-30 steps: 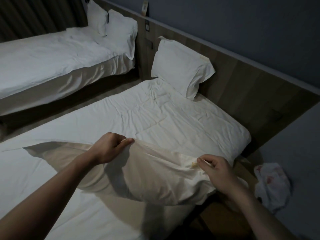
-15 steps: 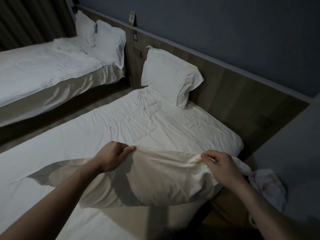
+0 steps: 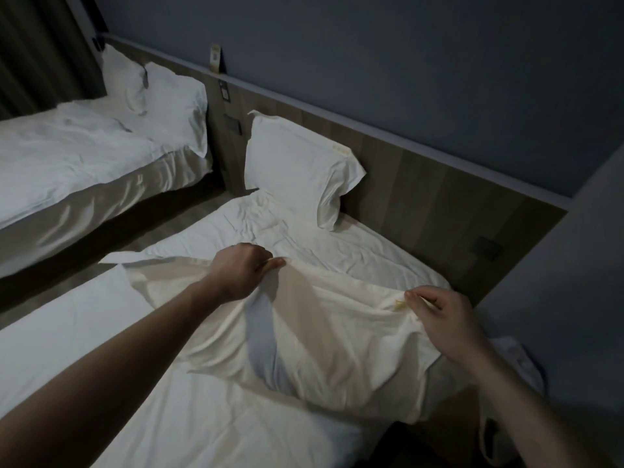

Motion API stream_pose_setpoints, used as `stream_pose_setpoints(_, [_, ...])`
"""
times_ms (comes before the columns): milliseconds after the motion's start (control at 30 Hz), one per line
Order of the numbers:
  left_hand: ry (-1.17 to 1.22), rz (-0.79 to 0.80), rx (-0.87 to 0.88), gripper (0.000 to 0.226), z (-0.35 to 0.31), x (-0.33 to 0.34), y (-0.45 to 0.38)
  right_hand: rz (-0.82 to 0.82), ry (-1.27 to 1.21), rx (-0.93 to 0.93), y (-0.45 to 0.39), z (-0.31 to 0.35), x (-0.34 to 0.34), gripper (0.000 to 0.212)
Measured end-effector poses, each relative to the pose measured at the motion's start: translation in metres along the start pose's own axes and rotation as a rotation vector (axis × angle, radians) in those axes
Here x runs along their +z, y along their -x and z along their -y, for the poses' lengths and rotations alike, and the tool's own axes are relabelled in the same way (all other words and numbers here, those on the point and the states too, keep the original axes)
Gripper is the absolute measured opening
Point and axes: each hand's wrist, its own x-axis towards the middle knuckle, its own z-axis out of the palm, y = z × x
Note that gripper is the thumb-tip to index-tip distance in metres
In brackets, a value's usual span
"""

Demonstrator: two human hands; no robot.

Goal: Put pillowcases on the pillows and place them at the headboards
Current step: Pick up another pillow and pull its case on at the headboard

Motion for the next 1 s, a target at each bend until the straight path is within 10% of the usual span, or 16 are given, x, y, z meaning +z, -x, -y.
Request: stream_pose_setpoints(1000, [0.057, 0.229, -0.033, 0.067, -0.144, 0.155, -0.499, -0.290, -0.058, 0.205, -0.307, -0.224, -0.143, 0.045])
